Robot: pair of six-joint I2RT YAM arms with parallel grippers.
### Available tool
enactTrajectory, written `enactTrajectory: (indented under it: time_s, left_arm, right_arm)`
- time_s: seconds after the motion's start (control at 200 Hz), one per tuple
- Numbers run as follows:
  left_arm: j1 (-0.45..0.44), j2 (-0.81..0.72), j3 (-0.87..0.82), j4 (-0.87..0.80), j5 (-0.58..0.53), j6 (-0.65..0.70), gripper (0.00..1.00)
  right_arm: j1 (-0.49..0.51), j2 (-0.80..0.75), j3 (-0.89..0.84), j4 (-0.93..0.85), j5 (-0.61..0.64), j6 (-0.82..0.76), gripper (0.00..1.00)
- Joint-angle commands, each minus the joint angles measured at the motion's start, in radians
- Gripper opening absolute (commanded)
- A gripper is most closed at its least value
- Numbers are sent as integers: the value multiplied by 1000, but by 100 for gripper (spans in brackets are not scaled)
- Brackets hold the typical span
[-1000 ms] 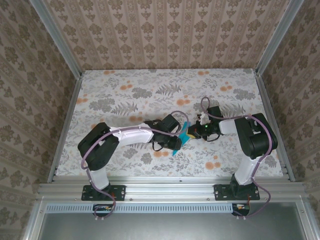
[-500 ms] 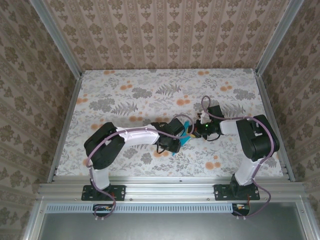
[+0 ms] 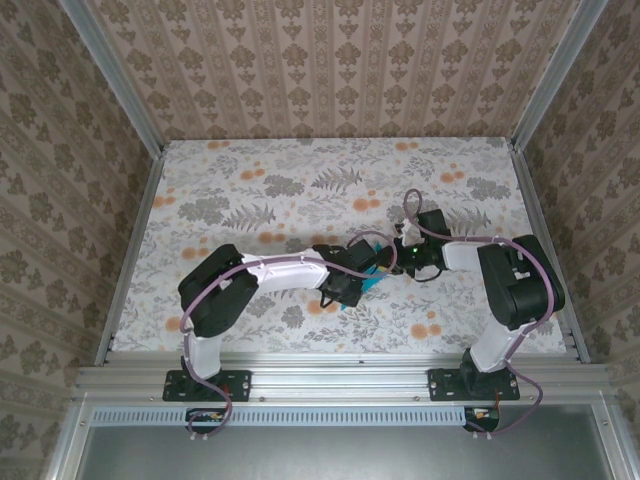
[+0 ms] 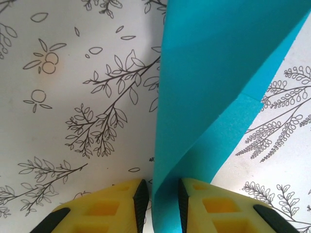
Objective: Fold a paper plane with a square sheet of paper (pick it up from the middle)
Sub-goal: Fold the wing for the fifth time at the center of the table.
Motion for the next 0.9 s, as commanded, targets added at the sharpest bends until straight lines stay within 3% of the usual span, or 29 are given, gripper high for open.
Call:
enactTrajectory:
  time_s: [0.0,0.895]
  left_arm:
    - [4,82,-8,-95,-105,20,27]
    - [-13,130,45,-213,-198,90,27]
  right_arm:
    - [7,-29,-26,-59,-19,-38,0]
    - [3,-86,-58,-206,103,-130,0]
